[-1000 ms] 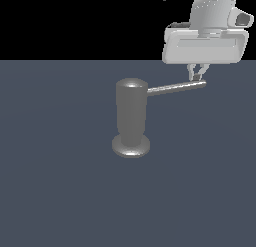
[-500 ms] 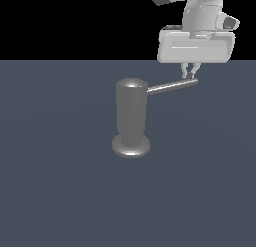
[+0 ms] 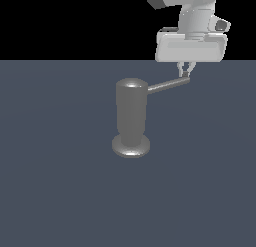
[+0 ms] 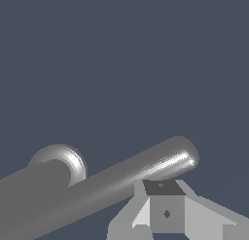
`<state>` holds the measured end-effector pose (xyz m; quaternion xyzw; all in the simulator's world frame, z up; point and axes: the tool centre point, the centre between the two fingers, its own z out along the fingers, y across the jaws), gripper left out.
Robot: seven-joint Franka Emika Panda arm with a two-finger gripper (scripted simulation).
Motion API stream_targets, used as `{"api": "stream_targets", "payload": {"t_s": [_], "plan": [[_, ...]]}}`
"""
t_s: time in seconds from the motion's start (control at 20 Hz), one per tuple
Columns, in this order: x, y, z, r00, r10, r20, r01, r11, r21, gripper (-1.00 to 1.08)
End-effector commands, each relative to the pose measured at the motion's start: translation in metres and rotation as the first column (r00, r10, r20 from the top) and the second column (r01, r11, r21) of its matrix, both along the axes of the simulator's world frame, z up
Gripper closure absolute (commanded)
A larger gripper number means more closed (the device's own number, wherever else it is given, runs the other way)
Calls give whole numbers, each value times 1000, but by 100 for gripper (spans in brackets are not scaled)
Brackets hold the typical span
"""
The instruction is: Turn on the faucet by rotating a designated handle.
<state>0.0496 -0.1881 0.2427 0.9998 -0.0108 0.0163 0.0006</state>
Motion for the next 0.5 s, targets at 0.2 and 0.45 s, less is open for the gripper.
{"api": "stream_targets", "payload": {"t_s": [0.2,0.45], "plan": [[13,-7,-18,1000,-16,-26,16,1000,1,108],[26,-7,-20,999,-20,-30,20,1000,1,108]]}}
